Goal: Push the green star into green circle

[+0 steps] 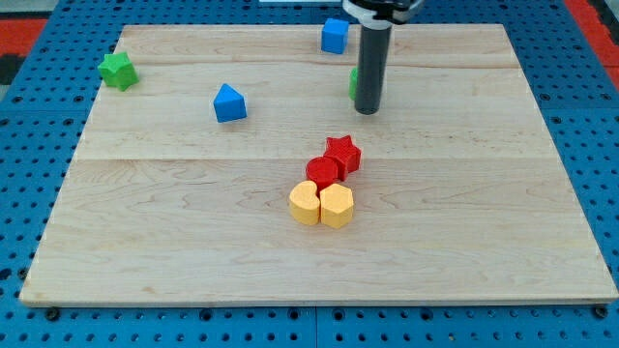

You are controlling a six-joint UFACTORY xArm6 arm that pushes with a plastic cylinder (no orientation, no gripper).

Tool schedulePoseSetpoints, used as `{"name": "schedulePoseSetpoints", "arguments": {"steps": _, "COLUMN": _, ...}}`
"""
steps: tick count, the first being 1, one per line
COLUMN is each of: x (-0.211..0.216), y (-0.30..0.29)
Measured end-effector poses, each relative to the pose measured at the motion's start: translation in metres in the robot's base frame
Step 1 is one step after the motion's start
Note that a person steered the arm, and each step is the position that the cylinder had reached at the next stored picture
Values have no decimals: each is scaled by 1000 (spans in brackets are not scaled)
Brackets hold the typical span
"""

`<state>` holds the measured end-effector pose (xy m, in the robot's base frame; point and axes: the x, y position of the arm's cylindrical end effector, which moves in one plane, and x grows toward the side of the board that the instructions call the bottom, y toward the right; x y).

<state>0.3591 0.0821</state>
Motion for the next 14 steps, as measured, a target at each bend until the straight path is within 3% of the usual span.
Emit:
{"name": "schedulePoseSetpoints", "arguments": {"steps": 2, "x": -109, "y": -19}}
{"name": "schedulePoseSetpoints", "arguments": {"steps": 3, "x": -59, "y": 17}}
{"name": "schedulePoseSetpoints", "arguments": {"steps": 4, "x": 14, "y": -38}}
{"name": "schedulePoseSetpoints", "arguments": {"steps": 5, "x": 39, "y": -108}}
{"name": "schedulePoseSetpoints", "arguments": {"steps": 6, "x": 28, "y": -199}}
{"name": "schedulePoseSetpoints", "arguments": {"steps": 7, "x": -6, "y": -223}}
{"name": "schedulePoseSetpoints", "arguments": {"steps": 9, "x": -43, "y": -126}}
{"name": "schedulePoseSetpoints", "arguments": {"steps": 10, "x": -70, "y": -117}}
{"name": "schedulePoseSetpoints", "arguments": {"steps": 11, "x": -71, "y": -111}}
{"name": "schedulePoseSetpoints", "arguments": {"steps": 12, "x": -37, "y": -129}}
{"name": "schedulePoseSetpoints", "arguments": {"steps": 13, "x": 23, "y": -231}}
{"name": "schedulePoseSetpoints", "arguments": {"steps": 14, "x": -1, "y": -363}}
